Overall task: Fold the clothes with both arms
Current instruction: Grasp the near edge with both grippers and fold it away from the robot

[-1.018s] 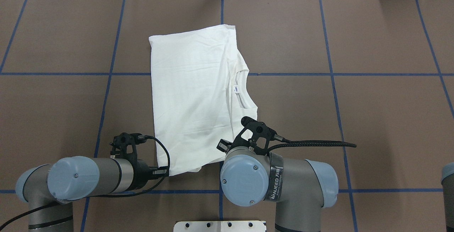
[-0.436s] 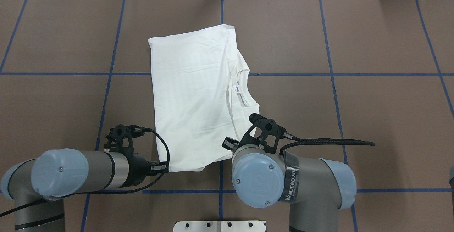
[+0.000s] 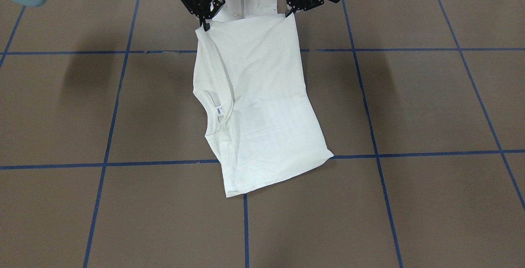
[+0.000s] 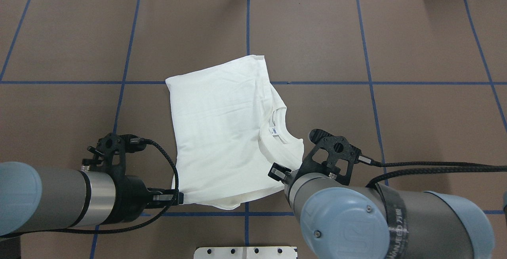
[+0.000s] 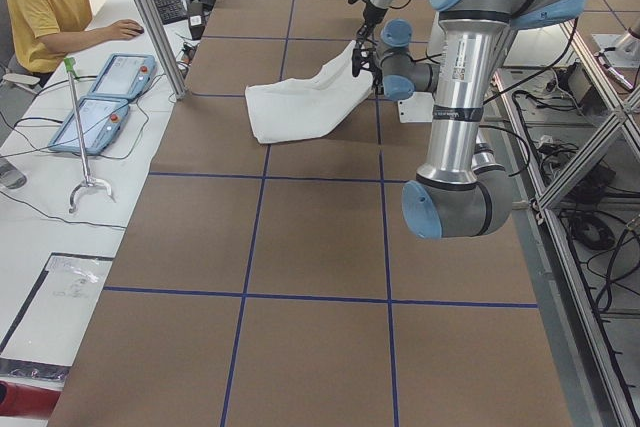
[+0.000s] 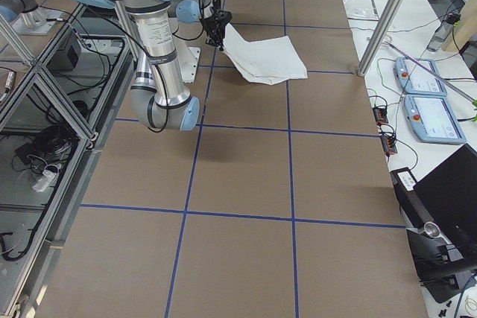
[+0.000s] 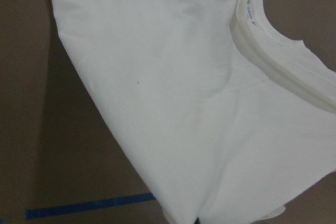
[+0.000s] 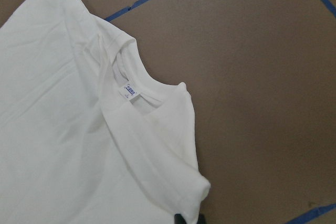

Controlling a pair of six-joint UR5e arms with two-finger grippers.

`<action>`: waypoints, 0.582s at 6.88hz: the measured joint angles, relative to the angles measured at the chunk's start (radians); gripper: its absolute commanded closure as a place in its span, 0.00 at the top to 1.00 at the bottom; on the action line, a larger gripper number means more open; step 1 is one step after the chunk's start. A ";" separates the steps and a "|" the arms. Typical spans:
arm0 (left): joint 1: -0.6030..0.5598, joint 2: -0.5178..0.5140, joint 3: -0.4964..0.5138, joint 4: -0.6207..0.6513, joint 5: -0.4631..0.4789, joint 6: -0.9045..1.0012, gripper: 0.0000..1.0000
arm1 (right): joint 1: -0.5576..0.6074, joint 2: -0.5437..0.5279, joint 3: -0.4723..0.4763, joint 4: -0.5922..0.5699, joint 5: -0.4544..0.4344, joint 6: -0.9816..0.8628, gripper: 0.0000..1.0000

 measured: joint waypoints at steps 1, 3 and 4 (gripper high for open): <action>-0.004 -0.007 -0.016 0.032 -0.003 0.002 0.00 | -0.007 0.008 0.019 -0.035 -0.001 -0.003 0.00; -0.062 -0.049 0.037 0.049 -0.005 0.063 0.00 | 0.037 0.033 -0.056 -0.016 -0.003 -0.037 0.00; -0.120 -0.095 0.091 0.051 -0.009 0.110 0.00 | 0.091 0.046 -0.117 0.033 -0.001 -0.072 0.00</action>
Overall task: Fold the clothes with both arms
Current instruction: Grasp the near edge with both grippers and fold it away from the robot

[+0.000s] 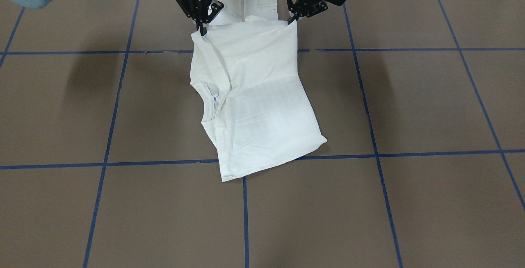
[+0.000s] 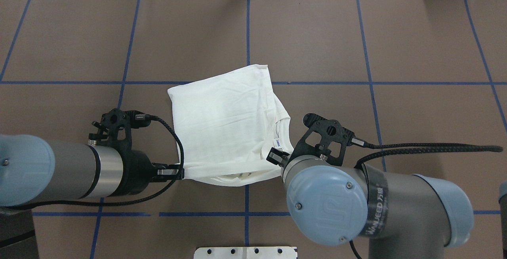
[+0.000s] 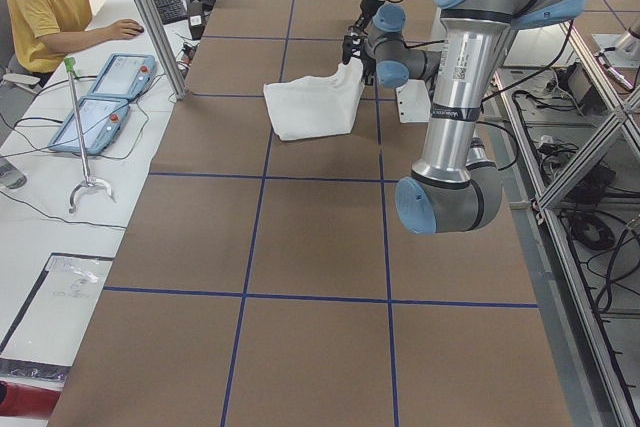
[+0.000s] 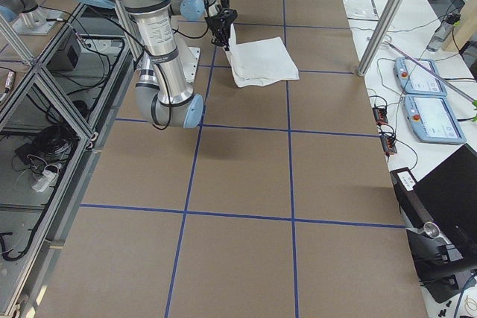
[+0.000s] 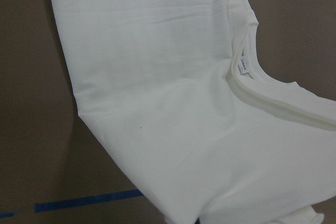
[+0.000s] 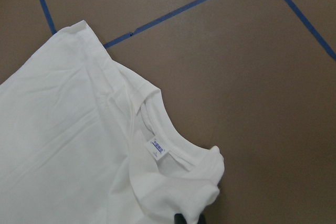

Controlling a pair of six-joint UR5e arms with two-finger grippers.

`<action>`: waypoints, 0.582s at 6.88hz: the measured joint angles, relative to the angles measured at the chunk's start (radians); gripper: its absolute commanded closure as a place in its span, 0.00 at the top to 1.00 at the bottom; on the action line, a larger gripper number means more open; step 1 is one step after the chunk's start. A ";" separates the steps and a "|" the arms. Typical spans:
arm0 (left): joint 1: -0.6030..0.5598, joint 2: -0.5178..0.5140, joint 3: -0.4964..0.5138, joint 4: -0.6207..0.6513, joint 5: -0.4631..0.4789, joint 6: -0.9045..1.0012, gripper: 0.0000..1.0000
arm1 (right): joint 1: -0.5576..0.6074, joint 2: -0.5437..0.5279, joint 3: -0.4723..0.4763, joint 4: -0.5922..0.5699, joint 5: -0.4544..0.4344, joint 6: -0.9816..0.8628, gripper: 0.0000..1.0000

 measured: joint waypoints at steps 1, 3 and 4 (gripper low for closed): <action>-0.073 -0.057 0.074 0.001 -0.012 0.053 0.00 | 0.062 0.024 -0.070 0.048 0.014 -0.040 0.00; -0.208 -0.127 0.214 -0.001 -0.030 0.148 0.00 | 0.171 0.089 -0.179 0.093 0.058 -0.114 0.00; -0.253 -0.149 0.281 -0.004 -0.030 0.185 0.00 | 0.213 0.128 -0.257 0.134 0.068 -0.144 0.00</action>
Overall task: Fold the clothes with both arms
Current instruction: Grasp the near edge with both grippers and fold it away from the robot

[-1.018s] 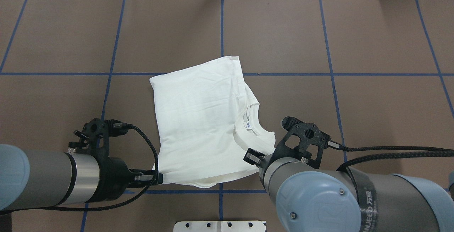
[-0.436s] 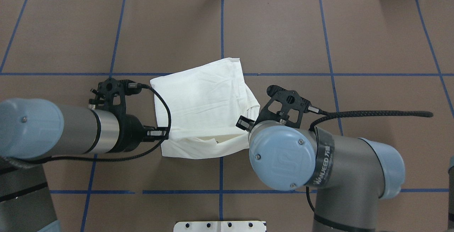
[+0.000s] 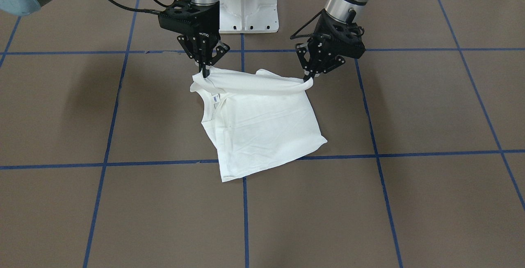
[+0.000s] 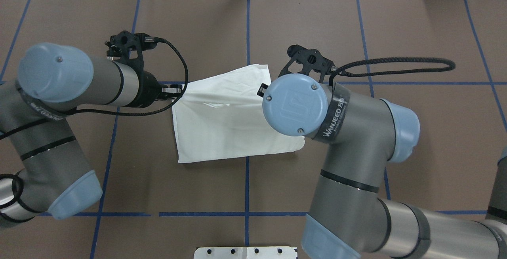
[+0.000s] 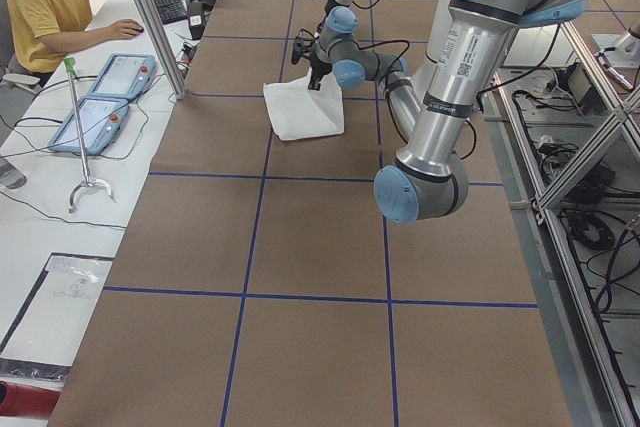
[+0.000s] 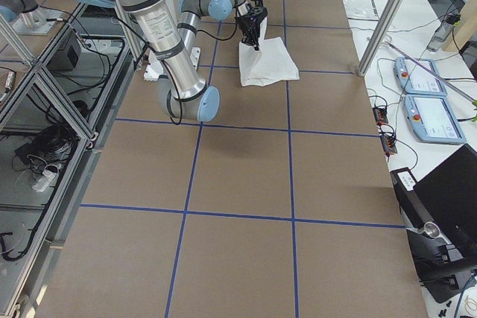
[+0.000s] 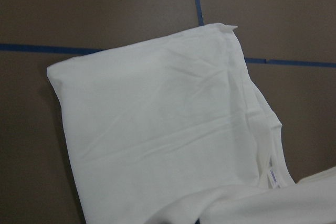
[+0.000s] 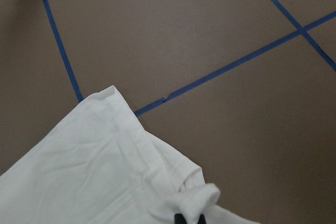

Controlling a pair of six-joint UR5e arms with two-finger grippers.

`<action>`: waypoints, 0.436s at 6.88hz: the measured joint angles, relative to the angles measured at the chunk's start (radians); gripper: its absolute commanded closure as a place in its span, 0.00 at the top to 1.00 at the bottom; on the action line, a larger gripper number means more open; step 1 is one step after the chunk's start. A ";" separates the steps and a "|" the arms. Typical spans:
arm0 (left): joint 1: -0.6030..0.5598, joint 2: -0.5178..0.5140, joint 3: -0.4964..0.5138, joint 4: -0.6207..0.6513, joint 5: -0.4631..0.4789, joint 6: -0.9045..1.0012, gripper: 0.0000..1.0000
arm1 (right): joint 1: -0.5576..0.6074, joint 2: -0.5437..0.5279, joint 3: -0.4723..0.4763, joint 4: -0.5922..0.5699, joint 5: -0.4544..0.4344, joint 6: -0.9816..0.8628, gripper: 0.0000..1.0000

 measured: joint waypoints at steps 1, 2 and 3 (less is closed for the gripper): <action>-0.028 -0.027 0.074 -0.005 0.002 0.023 0.00 | 0.032 0.045 -0.114 0.076 0.004 -0.022 0.00; -0.040 -0.052 0.138 -0.010 0.005 0.037 0.00 | 0.056 0.101 -0.256 0.164 0.005 -0.037 0.00; -0.043 -0.068 0.186 -0.017 0.007 0.050 0.00 | 0.077 0.159 -0.396 0.244 0.005 -0.044 0.00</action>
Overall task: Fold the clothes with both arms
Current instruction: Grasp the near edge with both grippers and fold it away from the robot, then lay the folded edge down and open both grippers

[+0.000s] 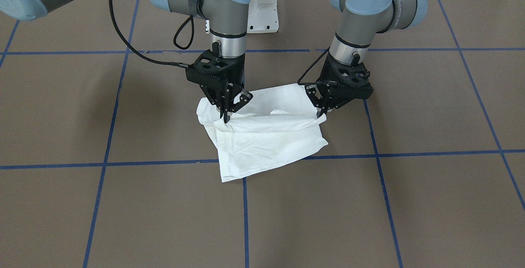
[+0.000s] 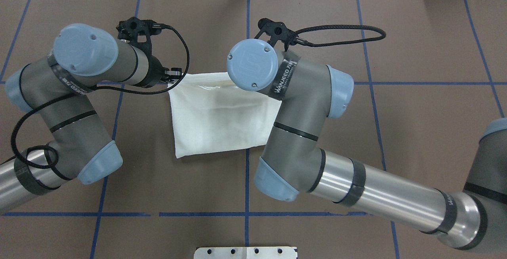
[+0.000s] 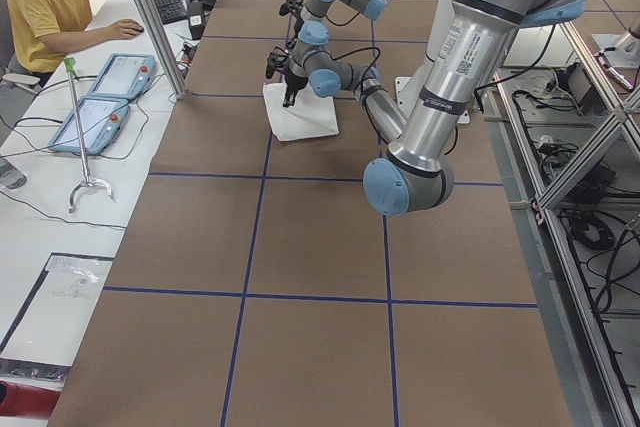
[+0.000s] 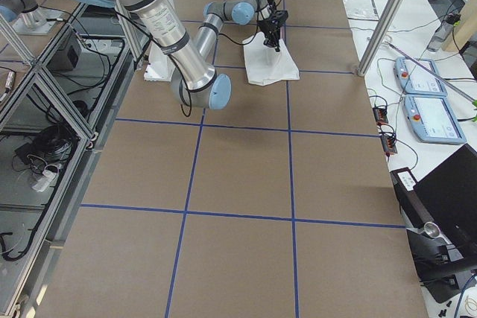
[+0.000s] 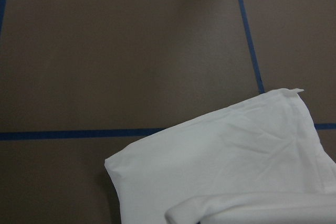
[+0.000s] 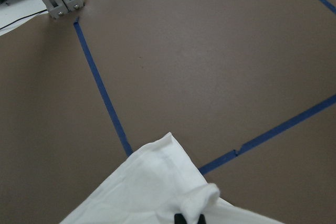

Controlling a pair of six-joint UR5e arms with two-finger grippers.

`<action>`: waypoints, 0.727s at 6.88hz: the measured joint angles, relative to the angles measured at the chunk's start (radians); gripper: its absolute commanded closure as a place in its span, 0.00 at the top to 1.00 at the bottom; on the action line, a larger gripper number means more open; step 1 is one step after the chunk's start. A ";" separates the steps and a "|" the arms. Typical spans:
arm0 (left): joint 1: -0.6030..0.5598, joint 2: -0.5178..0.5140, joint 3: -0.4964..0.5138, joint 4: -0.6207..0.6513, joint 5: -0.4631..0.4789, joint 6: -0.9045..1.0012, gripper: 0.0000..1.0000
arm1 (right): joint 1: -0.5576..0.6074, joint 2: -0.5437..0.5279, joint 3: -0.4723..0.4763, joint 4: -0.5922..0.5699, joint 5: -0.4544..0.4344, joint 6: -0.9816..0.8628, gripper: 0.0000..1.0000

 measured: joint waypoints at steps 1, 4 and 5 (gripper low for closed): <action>0.000 -0.010 0.041 -0.017 0.001 0.006 0.00 | 0.014 0.037 -0.096 0.051 0.000 -0.006 0.00; 0.001 -0.022 0.125 -0.075 0.003 0.014 0.99 | 0.033 0.073 -0.224 0.130 0.000 -0.037 0.99; 0.001 -0.022 0.127 -0.078 0.002 0.033 1.00 | 0.034 0.075 -0.256 0.179 0.000 -0.061 1.00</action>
